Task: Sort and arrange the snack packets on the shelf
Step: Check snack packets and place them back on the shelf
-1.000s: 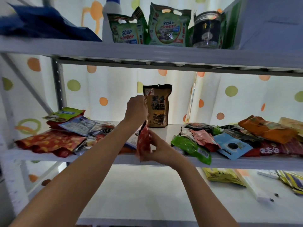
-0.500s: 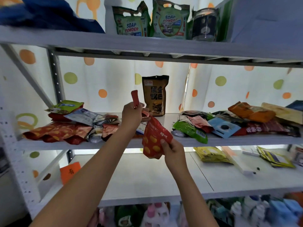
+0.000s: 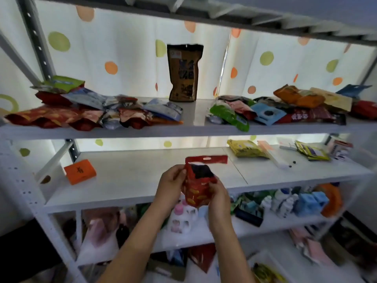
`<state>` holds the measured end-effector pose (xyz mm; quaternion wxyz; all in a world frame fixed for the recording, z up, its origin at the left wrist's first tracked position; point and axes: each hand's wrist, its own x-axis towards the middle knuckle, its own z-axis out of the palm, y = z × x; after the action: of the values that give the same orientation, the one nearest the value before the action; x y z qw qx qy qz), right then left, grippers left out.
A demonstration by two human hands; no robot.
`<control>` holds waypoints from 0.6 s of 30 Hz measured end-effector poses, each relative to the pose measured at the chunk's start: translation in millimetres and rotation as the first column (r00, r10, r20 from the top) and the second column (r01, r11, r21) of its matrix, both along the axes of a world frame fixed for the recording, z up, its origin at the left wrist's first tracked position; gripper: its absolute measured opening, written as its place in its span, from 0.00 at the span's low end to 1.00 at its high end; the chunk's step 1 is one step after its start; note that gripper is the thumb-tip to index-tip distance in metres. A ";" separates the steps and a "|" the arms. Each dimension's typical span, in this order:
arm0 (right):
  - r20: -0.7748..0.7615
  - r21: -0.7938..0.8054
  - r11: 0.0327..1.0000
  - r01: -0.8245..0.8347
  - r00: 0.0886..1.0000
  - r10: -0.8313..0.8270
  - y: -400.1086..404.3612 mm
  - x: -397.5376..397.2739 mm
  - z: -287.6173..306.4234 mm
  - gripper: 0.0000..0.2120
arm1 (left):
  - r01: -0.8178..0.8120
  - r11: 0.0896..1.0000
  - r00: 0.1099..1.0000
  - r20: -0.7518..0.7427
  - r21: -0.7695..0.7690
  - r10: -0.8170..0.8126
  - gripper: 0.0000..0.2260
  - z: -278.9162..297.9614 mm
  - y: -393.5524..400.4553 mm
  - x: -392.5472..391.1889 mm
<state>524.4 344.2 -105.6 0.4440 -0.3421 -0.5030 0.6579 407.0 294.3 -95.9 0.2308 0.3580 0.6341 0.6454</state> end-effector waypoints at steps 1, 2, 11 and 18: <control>0.007 -0.002 1.000 -0.004 1.000 0.004 -6.6 0.5 -8.0 0.19 | -0.017 1.000 1.000 -0.002 -0.003 0.017 0.11 -11.1 -3.7 6.1; 0.028 -0.001 1.000 -0.019 0.999 0.019 -13.0 0.5 -16.6 0.21 | -0.038 0.999 0.999 0.018 -0.001 0.038 0.11 -23.6 -8.0 12.2; 0.087 -0.075 0.995 -0.061 0.994 0.068 -22.8 7.7 -38.4 0.17 | -0.178 0.982 0.948 0.280 0.069 0.152 0.12 -71.5 -36.3 34.7; 0.172 -0.097 0.995 -0.037 0.984 0.053 -28.0 9.8 -41.1 0.14 | -0.176 0.984 0.944 0.282 0.001 0.169 0.10 -85.2 -45.3 17.5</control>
<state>534.1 316.2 -146.7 0.3669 -0.4072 -0.5162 0.6581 424.4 248.9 -181.1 0.2562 0.2089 0.6155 0.7155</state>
